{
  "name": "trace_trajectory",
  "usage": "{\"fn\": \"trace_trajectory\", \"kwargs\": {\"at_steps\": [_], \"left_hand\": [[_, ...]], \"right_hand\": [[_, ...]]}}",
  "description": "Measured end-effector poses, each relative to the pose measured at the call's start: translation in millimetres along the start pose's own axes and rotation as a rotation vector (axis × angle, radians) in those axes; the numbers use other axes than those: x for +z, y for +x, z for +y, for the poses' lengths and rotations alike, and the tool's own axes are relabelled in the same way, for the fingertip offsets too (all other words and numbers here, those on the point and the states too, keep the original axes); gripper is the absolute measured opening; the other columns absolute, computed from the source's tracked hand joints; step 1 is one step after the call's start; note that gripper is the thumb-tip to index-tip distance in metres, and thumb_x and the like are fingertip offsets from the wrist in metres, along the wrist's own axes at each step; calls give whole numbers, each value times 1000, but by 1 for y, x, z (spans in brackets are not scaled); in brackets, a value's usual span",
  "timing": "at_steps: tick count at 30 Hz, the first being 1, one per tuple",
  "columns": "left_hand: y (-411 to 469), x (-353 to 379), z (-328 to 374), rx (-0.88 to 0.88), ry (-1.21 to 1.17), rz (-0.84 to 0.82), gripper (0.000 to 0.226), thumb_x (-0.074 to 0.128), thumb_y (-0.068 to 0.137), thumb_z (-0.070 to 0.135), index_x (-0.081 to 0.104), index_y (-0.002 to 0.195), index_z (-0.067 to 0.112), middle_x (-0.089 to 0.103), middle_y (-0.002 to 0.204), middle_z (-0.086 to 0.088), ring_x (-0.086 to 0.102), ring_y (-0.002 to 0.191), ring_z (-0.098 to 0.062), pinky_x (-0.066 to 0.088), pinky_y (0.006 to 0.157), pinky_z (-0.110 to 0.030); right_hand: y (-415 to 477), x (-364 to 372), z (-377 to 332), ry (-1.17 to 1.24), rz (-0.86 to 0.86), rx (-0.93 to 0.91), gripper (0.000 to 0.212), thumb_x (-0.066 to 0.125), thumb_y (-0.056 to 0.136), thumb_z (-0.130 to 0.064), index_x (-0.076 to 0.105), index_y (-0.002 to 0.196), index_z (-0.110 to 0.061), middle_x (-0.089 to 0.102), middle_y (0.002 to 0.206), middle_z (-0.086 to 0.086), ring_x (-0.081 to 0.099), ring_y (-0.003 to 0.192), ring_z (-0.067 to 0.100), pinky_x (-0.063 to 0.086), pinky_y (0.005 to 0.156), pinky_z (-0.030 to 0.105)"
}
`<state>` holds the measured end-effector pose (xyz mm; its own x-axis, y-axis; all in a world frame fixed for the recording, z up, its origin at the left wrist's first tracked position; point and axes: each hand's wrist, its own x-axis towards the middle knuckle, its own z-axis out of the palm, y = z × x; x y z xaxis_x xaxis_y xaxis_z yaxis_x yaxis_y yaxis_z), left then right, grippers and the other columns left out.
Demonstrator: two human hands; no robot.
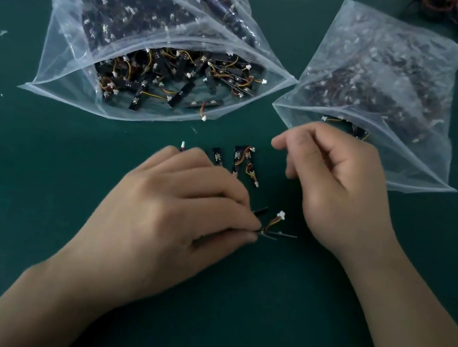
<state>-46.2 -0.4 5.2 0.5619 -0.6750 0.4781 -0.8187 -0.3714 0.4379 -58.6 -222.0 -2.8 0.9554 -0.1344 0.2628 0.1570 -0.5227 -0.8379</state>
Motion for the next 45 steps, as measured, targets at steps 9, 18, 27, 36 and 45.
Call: {"fn": "trace_trajectory", "kwargs": {"at_steps": [9,18,27,36,45], "left_hand": [[-1,-15,-4,-129,-54,-4,23,62,83,36,72,88,16,64,81,13,59,80,-22,41,82,-49],[-6,-15,-8,-145,107,-40,9,72,82,18,77,77,23,67,80,10,55,78,-24,35,81,-44],[-7,-13,-7,-117,96,-124,8,78,82,32,74,77,28,64,78,14,58,80,-22,36,85,-44],[-7,-11,-3,-123,89,-127,9,78,80,27,69,77,29,64,81,17,61,86,-16,28,86,-46],[-9,-9,-2,-136,79,-142,9,74,81,22,77,85,30,57,65,16,57,75,-15,28,85,-46]], "right_hand": [[-29,-19,-2,-32,-37,-23,20,57,104,-28,74,95,-23,63,68,-4,57,58,15,40,54,17],[-31,-24,-6,-322,-358,-155,14,73,85,-46,73,90,-33,58,84,-16,59,75,9,46,63,31],[-29,-29,-5,-160,-394,-142,16,74,80,-21,61,72,-26,63,81,-11,58,70,21,46,60,33],[-30,-24,-1,-288,-295,-241,21,72,79,-15,54,70,-18,62,75,-6,58,66,20,45,55,39],[-30,-27,-1,-187,-351,-259,21,72,87,-20,59,70,-19,60,78,-7,58,68,21,44,58,40]]}}
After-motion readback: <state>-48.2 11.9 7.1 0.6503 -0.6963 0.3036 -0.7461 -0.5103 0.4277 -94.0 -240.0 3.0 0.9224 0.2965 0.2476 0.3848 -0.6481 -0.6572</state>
